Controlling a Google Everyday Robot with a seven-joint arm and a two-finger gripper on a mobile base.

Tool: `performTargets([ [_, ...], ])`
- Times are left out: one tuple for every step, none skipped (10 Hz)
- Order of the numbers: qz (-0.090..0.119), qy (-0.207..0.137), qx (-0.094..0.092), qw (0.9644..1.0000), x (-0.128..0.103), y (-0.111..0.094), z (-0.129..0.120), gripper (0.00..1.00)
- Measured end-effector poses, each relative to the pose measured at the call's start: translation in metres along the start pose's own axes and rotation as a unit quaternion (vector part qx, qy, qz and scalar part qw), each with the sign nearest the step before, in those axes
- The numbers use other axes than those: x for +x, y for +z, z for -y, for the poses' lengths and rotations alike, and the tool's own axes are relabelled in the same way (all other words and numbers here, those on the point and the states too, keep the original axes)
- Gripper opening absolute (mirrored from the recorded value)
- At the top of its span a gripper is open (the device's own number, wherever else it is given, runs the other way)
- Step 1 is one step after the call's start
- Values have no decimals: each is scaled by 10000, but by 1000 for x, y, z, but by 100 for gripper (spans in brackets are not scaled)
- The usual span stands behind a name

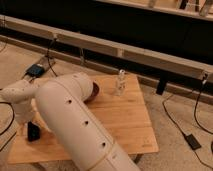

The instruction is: Push the eraser across the table

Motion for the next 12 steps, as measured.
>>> performTargets([
  [27,-24,-143,9999,-6,-5,-9,65],
  [50,-30,-270,9996,-10,-9,-15,65],
  [77,-27,-500,9987,-13,-14,-24,65],
  [142,13,-754,9971,-17,-20,-28,65],
  [177,52,-931,9955,-17,-24,-28,65],
  [197,93,-1040,9943,-17,-27,-24,65],
  [207,139,-1103,9936,-15,-29,-19,65],
  [193,203,-1065,9939,-10,-29,-4,65],
  [151,251,-856,9959,-4,-28,10,65],
  [100,290,-530,9981,3,-28,27,65],
  [79,311,-227,9992,8,-29,39,65],
  [79,308,-21,9995,10,-31,46,65],
])
